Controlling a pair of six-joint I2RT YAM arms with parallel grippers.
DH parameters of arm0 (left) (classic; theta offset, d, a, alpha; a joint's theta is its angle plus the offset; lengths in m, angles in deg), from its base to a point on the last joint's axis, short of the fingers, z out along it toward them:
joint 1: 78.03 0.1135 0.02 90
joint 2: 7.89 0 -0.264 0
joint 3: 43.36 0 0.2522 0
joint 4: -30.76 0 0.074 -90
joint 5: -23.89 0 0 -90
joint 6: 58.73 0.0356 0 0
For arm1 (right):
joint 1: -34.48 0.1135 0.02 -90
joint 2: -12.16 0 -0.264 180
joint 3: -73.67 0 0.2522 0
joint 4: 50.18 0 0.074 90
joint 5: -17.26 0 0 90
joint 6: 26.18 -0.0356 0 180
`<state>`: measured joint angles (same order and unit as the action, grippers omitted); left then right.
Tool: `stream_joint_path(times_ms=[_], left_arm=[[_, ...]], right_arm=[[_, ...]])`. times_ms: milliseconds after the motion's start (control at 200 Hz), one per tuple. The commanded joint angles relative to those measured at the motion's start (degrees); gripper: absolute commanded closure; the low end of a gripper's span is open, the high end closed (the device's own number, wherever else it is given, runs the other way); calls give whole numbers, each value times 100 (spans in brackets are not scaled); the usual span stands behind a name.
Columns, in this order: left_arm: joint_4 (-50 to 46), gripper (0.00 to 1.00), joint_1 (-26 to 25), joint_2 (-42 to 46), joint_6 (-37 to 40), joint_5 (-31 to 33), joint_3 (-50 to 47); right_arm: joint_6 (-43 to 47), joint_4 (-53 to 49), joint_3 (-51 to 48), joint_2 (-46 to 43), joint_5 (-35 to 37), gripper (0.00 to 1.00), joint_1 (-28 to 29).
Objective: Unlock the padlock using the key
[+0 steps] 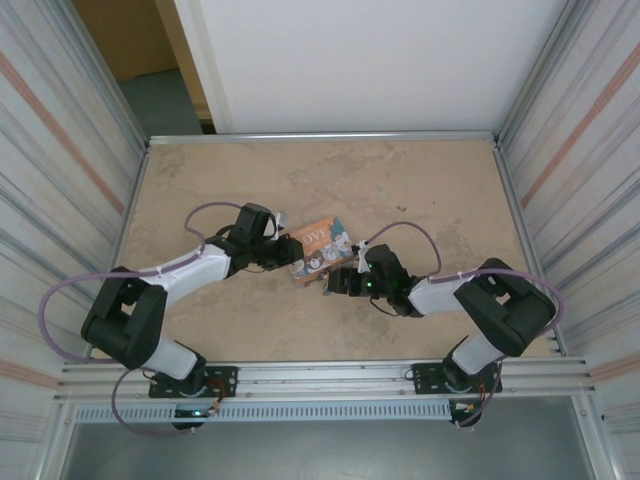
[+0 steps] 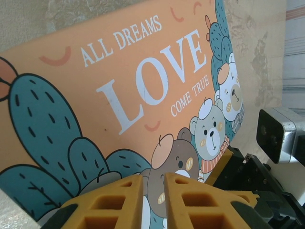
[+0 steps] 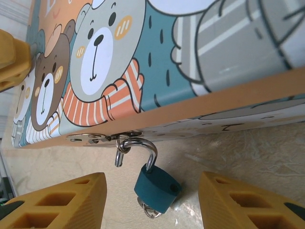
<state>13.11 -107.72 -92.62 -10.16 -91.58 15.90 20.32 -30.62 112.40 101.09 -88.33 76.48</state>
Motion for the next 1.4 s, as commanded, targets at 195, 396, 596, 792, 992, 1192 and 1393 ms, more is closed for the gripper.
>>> stream_joint_path(times_ms=[195, 396, 596, 792, 992, 1192, 1393], left_arm=[[-166, 84, -10, -17, -25, 103, -171], [-167, 84, -10, -15, -27, 97, -171], [-184, 84, -10, -9, -35, 99, -164], [-210, 84, -10, -17, -28, 101, -155], [-240, 84, -15, -17, -14, 104, -137], [-270, 84, -18, -9, -10, 104, -125], [-297, 84, -12, -22, 10, 112, -102]], right_arm=[[26, 454, 206, 286, -140, 52, -31], [-22, 646, 234, 461, -138, 53, -69], [-53, 848, 265, 609, -328, 56, -78], [-112, 977, 233, 704, -420, 58, -104], [-175, 1077, 237, 783, -539, 60, -130], [-193, 1095, 211, 793, -607, 64, -135], [-211, 1097, 185, 778, -641, 70, -135]])
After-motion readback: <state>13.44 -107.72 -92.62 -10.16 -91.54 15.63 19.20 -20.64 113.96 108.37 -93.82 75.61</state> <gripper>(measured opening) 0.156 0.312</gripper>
